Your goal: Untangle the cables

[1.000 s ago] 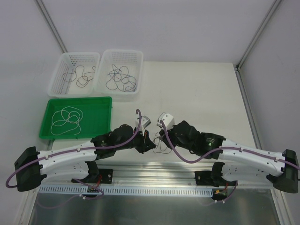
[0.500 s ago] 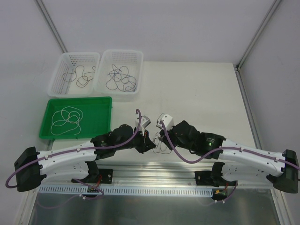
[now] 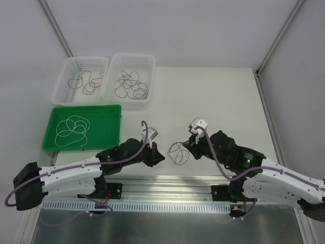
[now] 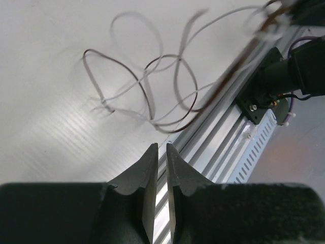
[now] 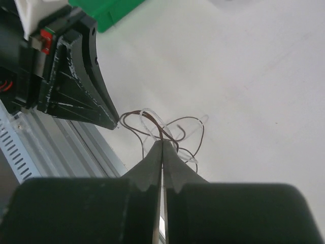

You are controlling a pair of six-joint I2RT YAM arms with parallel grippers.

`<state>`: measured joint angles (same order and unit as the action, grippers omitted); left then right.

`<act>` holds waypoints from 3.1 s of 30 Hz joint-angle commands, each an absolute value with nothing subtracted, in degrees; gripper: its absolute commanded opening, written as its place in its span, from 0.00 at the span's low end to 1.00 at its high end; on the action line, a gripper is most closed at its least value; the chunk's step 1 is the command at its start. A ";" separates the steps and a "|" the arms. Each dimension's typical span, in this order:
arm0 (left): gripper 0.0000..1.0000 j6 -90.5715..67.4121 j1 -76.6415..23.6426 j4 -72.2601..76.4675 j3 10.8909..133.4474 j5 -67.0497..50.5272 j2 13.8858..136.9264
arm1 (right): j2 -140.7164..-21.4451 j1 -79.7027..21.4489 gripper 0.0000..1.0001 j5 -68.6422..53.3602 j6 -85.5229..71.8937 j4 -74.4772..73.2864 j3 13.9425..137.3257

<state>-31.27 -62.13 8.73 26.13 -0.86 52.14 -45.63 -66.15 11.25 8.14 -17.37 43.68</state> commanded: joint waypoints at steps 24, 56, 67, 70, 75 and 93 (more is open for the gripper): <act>0.67 -25.05 -60.64 22.67 28.56 0.09 50.88 | -53.00 -63.19 0.01 0.53 2.37 -14.33 45.53; 0.36 -27.33 -60.12 27.42 26.37 -1.50 57.13 | -49.66 -63.28 0.01 -1.05 2.20 -12.04 43.24; 0.17 -28.39 -60.03 28.30 26.46 -3.43 57.30 | -49.57 -63.28 0.01 -0.62 2.02 -11.43 43.24; 0.14 -30.05 -60.03 28.39 25.67 -3.25 57.74 | -48.78 -63.19 0.01 1.65 1.85 -10.81 42.81; 0.13 -34.70 -60.12 28.65 22.94 -2.55 58.01 | -44.75 -63.19 0.01 7.99 0.53 -9.32 41.49; 0.09 -39.28 -60.12 27.07 19.16 -2.81 56.95 | -35.77 -63.28 0.01 21.36 -2.73 -7.99 38.14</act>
<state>-38.22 -60.64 26.72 18.92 -2.46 56.51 -36.71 -63.02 19.27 -1.87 -10.74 37.89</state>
